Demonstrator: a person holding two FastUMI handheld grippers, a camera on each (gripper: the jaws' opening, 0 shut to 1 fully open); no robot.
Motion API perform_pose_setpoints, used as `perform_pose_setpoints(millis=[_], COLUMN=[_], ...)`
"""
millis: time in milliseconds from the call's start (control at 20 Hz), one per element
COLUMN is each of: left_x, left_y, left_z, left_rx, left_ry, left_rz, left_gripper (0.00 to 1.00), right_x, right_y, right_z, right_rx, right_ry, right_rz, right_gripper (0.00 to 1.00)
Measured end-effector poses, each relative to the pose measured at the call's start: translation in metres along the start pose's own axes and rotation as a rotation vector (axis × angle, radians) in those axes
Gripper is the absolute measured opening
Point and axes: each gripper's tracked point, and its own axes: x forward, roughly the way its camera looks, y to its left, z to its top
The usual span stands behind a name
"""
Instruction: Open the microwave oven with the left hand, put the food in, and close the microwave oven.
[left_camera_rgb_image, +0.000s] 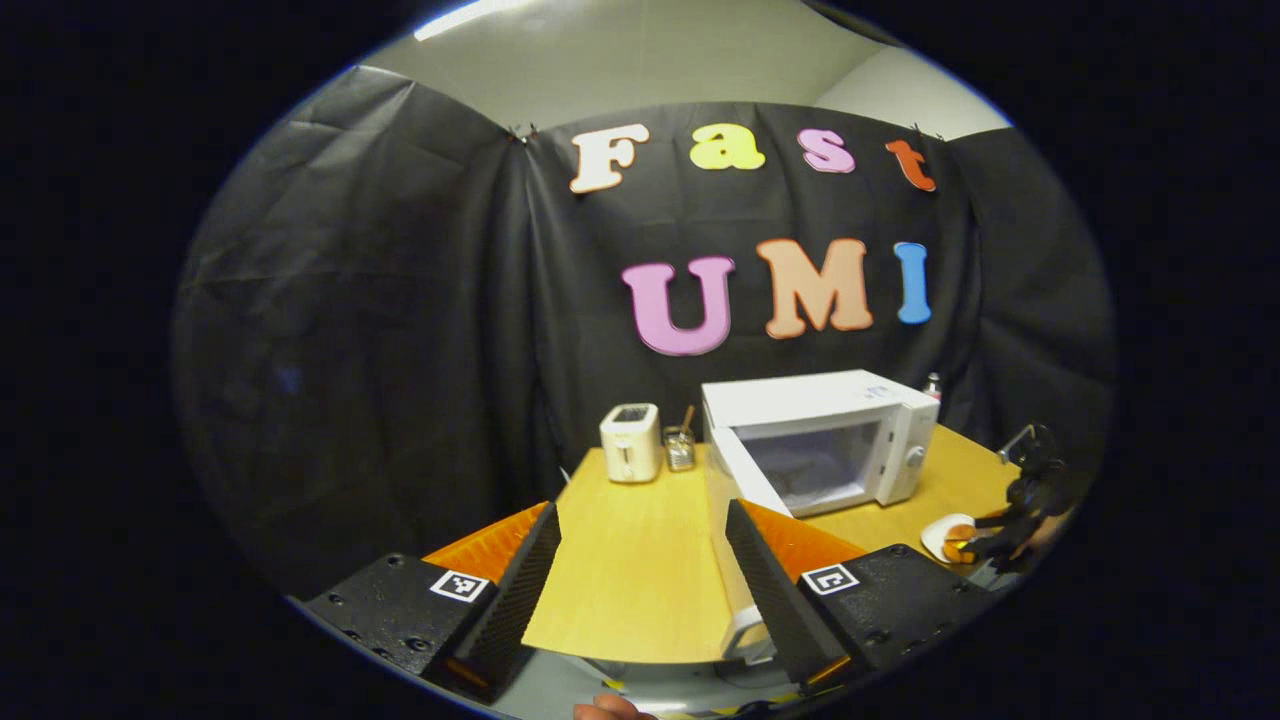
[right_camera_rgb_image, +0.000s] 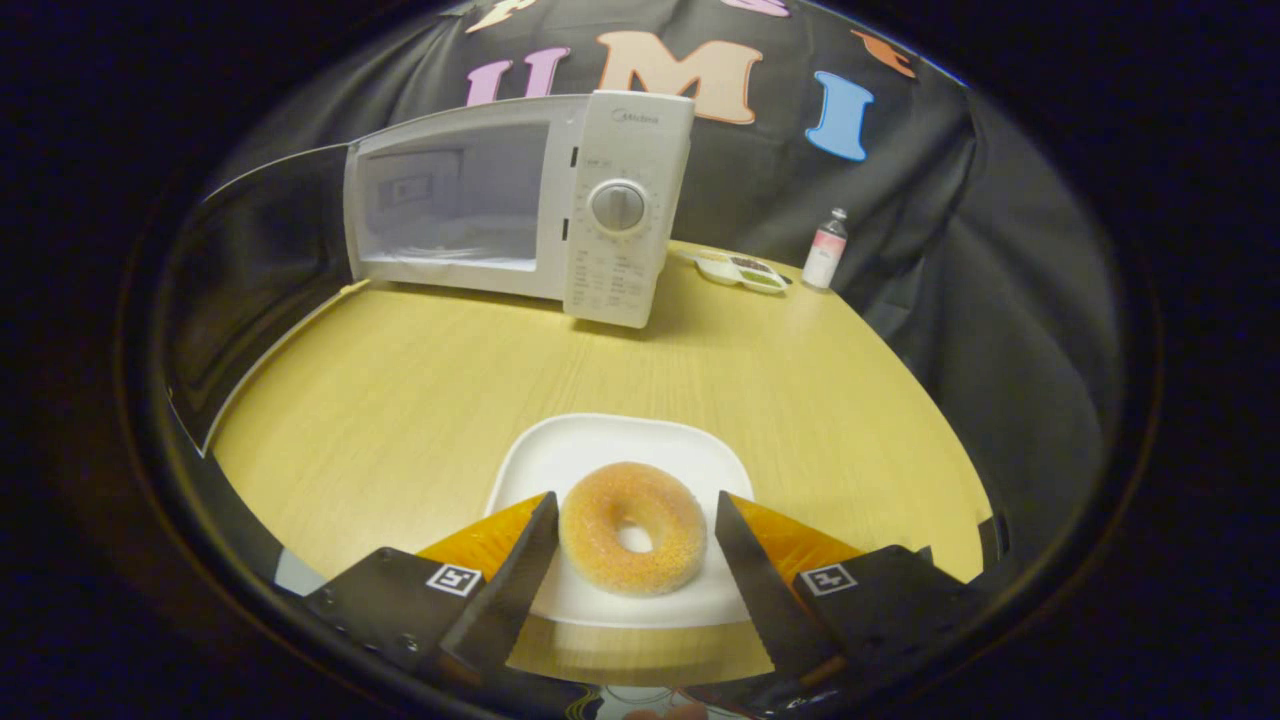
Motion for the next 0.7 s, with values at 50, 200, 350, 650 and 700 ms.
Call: perform_pose_setpoints(millis=[50, 200, 350, 650, 700], left_x=[-0.003, -0.012, 0.0, 0.006, 0.007], left_y=[-0.001, -0.006, -0.03, -0.052, -0.053], left_z=[0.022, 0.071, 0.057, 0.059, 0.058], left_rx=[0.007, -0.014, -0.063, -0.116, -0.116], left_ry=[-0.08, -0.273, -0.233, -0.21, -0.208], left_rz=[0.022, 0.085, 0.03, -0.04, -0.045], left_gripper=[0.98, 0.96, 0.96, 0.96, 0.96], right_x=[0.0, 0.0, 0.002, 0.001, 0.0], right_y=[0.0, 0.006, 0.007, 0.011, 0.014], right_z=[-0.002, -0.006, -0.007, -0.006, -0.005], right_rx=[0.022, 0.108, 0.115, 0.094, 0.086], right_ry=[0.009, 0.041, 0.061, 0.083, 0.085], right_rz=[0.007, 0.037, 0.047, 0.053, 0.057], right_gripper=[0.99, 0.99, 0.84, 0.67, 0.66])
